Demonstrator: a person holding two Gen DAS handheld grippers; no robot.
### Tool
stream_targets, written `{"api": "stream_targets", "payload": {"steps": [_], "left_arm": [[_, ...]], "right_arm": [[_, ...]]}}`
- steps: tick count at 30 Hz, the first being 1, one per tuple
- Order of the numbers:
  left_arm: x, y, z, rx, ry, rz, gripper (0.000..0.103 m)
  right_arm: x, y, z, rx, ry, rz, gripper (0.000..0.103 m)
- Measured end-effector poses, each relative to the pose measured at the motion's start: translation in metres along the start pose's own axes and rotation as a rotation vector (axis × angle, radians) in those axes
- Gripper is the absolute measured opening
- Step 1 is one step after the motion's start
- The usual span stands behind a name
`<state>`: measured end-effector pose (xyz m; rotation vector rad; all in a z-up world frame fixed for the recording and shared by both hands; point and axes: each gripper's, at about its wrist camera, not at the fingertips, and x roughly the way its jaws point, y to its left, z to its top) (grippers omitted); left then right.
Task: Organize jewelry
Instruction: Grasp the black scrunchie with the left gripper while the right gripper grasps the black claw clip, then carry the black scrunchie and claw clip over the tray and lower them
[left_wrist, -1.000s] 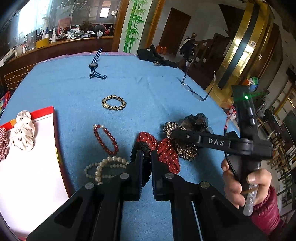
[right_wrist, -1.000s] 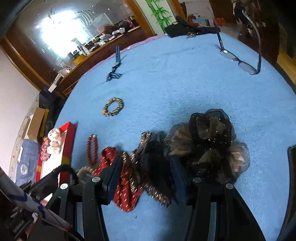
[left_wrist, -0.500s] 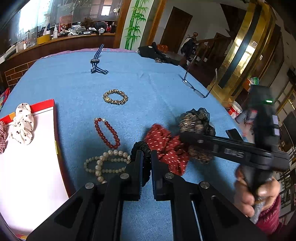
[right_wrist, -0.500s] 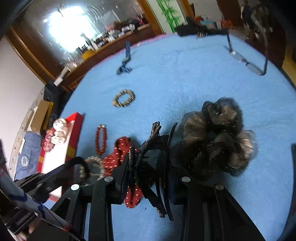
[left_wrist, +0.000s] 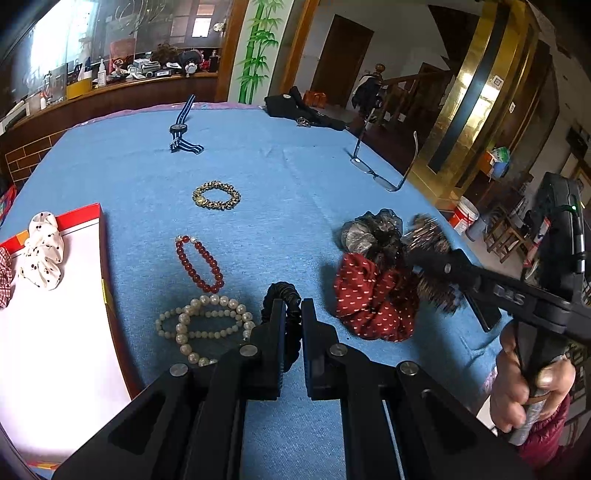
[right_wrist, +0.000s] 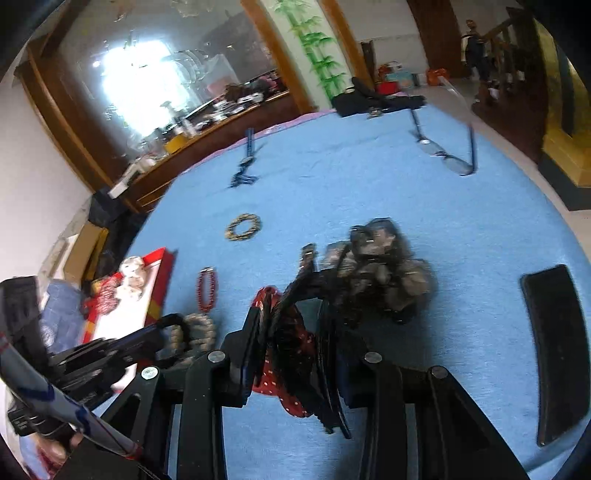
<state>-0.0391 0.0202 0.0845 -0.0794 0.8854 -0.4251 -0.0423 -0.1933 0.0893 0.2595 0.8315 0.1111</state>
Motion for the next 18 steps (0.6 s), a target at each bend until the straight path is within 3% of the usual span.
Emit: {"api": "stream_targets", "payload": {"steps": [1,2,3,4,5,8,10,18], "left_arm": [[0.0,-0.001,0.0,0.001,0.0,0.0,0.008],[0.0,-0.002,-0.001,0.003,0.002,-0.001,0.008],[0.0,-0.002,-0.001,0.004,0.003,-0.001,0.008],[0.0,-0.003,-0.001,0.003,0.004,-0.001,0.008],[0.0,-0.003,0.0,0.003,0.004,-0.001,0.008],[-0.001,-0.004,0.0,0.005,-0.002,-0.006,0.008],[-0.002,-0.004,-0.001,0.007,-0.005,-0.004,0.008],[-0.013,-0.003,-0.004,0.021,-0.034,0.026,0.008]], "right_arm": [[-0.006,0.007,-0.001,-0.049,-0.051,-0.106,0.036],[-0.012,0.012,-0.002,-0.09,-0.08,-0.129,0.037],[-0.015,0.012,-0.001,-0.09,-0.076,-0.066,0.036],[-0.016,0.006,0.001,-0.038,-0.037,0.075,0.036],[-0.014,0.002,0.002,-0.004,-0.012,0.121,0.036],[-0.014,0.002,0.002,-0.013,-0.021,0.067,0.036],[-0.013,0.001,0.0,0.011,0.001,0.111,0.036],[-0.017,0.029,-0.008,-0.045,0.002,0.148,0.036]]}}
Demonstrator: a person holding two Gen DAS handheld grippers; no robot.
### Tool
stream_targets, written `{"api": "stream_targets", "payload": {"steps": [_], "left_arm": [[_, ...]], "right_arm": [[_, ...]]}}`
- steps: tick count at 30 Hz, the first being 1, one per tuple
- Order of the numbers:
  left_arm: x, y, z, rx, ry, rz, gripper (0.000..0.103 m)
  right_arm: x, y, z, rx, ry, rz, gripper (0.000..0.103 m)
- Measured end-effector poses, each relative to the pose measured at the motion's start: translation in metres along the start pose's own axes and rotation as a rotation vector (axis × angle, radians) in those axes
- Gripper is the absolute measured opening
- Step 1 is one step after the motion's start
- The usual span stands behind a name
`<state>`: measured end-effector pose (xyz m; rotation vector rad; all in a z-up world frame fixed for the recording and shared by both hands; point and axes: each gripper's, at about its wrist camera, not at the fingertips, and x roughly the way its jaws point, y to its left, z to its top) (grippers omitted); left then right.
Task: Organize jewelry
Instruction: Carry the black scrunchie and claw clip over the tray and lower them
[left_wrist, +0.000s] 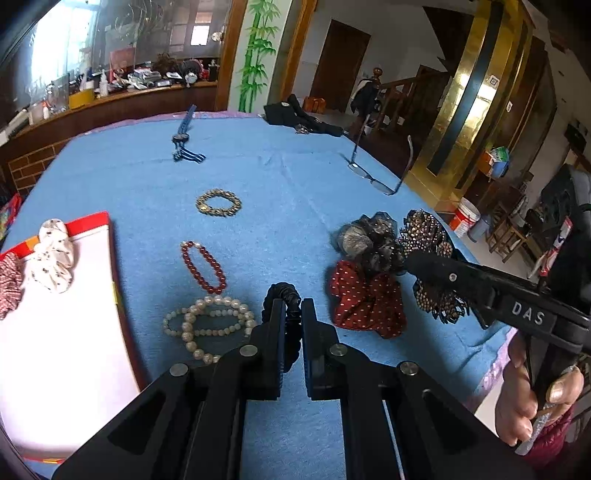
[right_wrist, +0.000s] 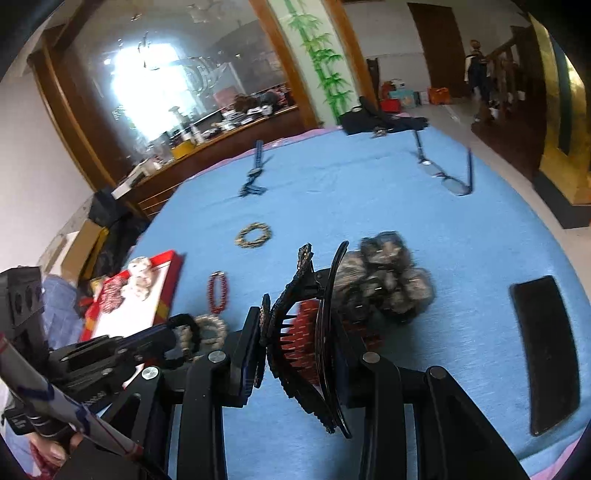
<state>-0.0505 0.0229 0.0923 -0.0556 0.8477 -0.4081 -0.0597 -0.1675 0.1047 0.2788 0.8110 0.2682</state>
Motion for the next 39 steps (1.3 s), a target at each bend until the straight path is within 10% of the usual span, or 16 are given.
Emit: {"api": "stream_targets", "payload": {"steps": [39], "left_arm": [[-0.056,0.099,-0.032,-0.097,-0.152,0.35,0.008]], "right_arm": [[0.064,0.146,-0.006,-0.264,0.143,0.121,0.037]]}}
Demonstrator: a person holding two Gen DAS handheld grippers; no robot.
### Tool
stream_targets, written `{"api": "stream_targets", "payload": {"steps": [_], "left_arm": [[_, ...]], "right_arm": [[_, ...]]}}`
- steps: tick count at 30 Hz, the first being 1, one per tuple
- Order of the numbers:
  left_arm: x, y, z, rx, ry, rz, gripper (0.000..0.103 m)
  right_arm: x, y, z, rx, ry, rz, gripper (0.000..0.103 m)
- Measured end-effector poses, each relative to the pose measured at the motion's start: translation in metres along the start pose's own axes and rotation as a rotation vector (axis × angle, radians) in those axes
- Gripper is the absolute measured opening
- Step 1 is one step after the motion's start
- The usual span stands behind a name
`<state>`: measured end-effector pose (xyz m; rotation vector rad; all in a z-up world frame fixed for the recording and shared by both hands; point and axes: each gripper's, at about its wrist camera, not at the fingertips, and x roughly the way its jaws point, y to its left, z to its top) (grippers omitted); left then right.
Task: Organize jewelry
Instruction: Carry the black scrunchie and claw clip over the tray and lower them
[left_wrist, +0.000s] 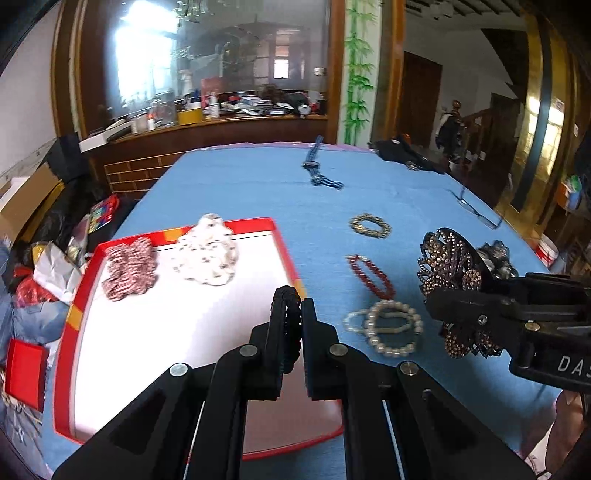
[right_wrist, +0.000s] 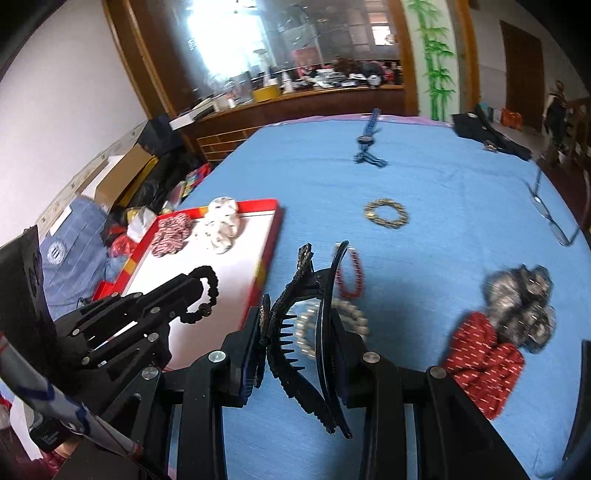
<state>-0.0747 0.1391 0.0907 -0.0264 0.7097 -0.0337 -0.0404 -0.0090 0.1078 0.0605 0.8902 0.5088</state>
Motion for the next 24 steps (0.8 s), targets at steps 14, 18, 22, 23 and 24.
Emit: {"api": "stream_targets", "payload": {"steps": [14,18,22,23,24], "left_arm": [[0.003,0.075,-0.006,-0.138,0.005,0.062,0.008],[0.006,0.089,-0.008,-0.161,0.012,0.078,0.008],[0.011,0.102,-0.01,-0.184,0.023,0.089,0.008],[0.013,0.105,-0.01,-0.188,0.027,0.091,0.008],[0.014,0.108,-0.011,-0.19,0.031,0.092,0.008]], "right_arm": [[0.041,0.062,0.023,-0.091,0.055,0.062,0.037],[0.053,0.075,0.027,-0.102,0.07,0.076,0.037],[0.068,0.082,0.03,-0.104,0.097,0.09,0.037],[0.071,0.083,0.031,-0.103,0.103,0.091,0.037],[0.074,0.084,0.032,-0.101,0.108,0.093,0.037]]}}
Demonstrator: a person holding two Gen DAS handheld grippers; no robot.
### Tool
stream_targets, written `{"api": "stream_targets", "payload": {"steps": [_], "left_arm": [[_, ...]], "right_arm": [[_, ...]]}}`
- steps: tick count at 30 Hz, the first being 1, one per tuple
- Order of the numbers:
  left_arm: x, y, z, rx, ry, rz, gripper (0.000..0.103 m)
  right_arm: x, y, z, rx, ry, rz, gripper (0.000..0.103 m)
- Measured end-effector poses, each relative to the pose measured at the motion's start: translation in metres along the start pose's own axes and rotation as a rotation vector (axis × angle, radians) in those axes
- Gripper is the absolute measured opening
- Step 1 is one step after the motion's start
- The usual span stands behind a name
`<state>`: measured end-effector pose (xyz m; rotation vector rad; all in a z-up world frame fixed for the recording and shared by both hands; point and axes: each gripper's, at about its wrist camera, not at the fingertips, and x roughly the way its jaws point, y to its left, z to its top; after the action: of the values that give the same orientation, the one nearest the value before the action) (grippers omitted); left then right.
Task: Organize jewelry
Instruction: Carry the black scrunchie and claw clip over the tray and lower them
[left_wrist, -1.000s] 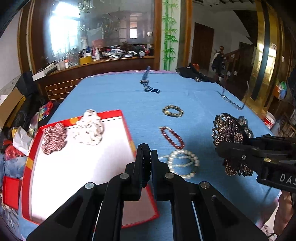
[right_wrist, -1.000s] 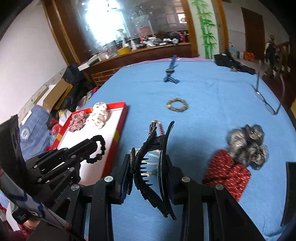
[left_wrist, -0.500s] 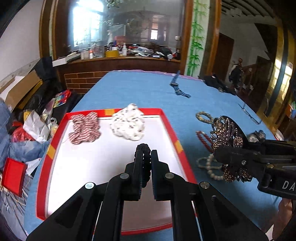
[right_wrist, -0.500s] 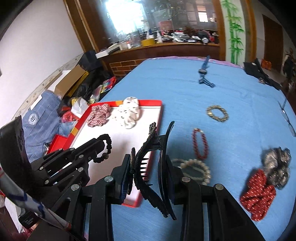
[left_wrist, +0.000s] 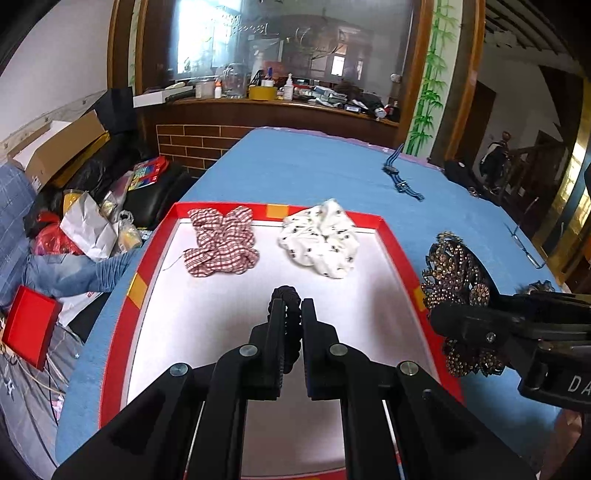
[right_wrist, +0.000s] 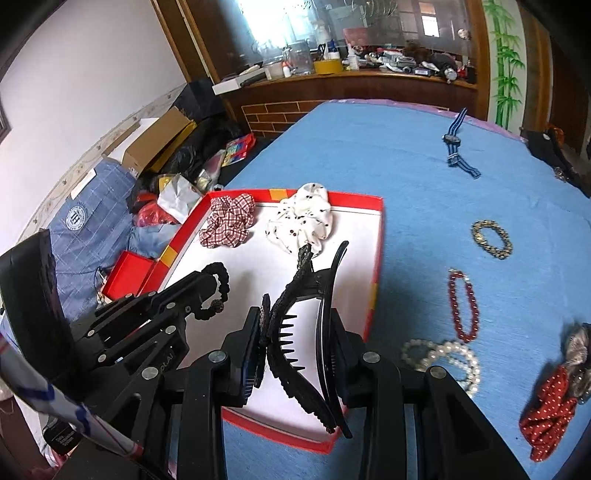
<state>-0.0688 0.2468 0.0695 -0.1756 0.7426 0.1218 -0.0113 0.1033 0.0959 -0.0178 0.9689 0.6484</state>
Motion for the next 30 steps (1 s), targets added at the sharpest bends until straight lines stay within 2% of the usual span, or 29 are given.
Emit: {"api": "stream_targets", "payload": {"steps": [6,10,19,30], "left_arm": [[0.017,0.017,0.006,-0.031,0.046,-0.001,0.008],[0.028,0.027,0.016,-0.05,0.088,-0.033,0.008],[0.063,0.022,0.035,-0.04,0.189,-0.071,0.008],[0.092,0.019,0.044,-0.055,0.223,-0.072,0.008]], "right_arm": [[0.021,0.0,0.013,0.018,0.024,-0.004,0.037],[0.039,-0.004,0.024,0.034,0.044,-0.026,0.037],[0.074,-0.022,0.05,0.123,0.069,-0.051,0.037],[0.099,-0.036,0.066,0.164,0.079,-0.06,0.038]]}}
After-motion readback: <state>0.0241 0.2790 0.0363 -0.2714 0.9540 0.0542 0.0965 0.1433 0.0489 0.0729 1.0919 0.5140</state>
